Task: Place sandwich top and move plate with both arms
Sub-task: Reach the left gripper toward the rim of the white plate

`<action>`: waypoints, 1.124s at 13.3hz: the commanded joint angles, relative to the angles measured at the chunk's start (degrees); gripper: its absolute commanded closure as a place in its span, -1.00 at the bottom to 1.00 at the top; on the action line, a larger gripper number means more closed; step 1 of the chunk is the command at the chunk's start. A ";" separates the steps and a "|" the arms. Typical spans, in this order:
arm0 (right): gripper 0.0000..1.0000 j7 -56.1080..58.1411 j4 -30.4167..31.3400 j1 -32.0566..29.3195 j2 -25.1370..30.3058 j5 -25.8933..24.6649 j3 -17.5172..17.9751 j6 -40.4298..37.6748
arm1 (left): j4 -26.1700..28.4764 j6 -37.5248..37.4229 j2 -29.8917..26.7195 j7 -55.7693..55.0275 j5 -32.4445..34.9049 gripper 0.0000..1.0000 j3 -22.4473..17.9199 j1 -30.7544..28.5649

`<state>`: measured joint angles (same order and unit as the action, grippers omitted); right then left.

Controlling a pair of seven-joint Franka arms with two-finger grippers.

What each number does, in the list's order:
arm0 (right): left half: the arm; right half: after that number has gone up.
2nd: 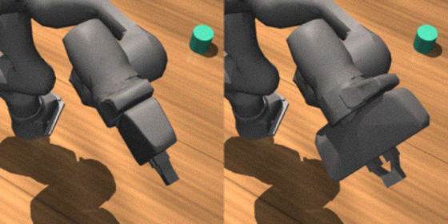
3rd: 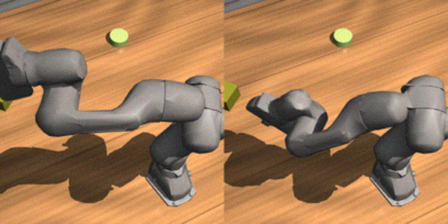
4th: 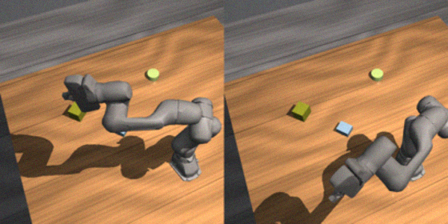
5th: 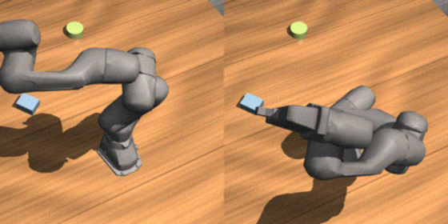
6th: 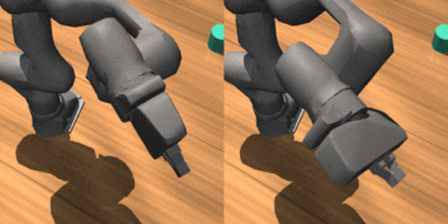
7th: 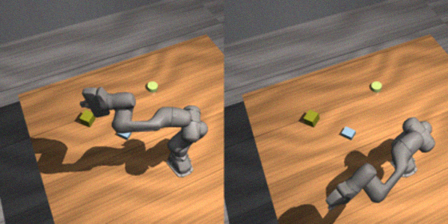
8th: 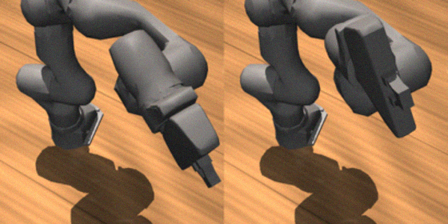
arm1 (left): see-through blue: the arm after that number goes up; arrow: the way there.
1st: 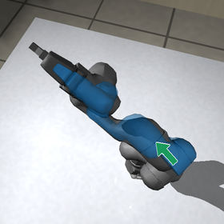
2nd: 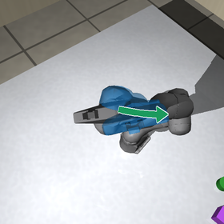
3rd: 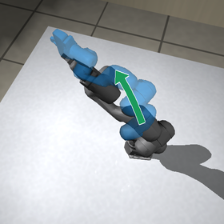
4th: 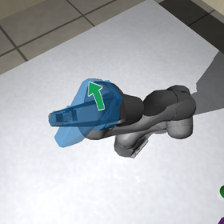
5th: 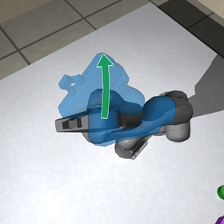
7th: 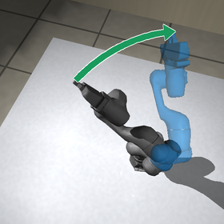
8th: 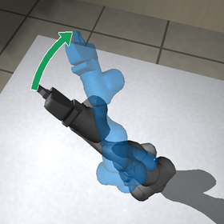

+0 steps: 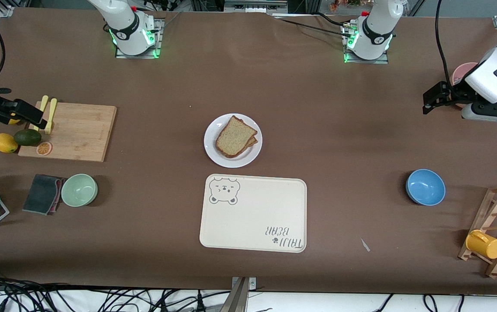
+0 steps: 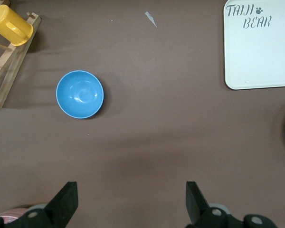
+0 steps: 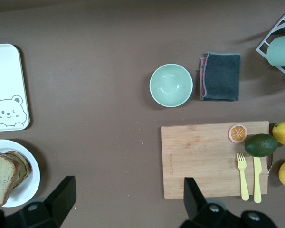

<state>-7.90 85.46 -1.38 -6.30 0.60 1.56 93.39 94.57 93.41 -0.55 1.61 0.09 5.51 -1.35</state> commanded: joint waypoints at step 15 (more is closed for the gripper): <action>-1.00 0.61 -0.64 -0.38 -0.12 0.89 0.29 0.92 | -1.23 10.55 29.62 10.76 -38.56 -1.00 1.70 8.65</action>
<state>-7.90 85.45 -1.37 -6.35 0.61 1.86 94.20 95.38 102.96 25.66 7.86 -34.53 7.15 7.04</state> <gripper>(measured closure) 0.000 0.000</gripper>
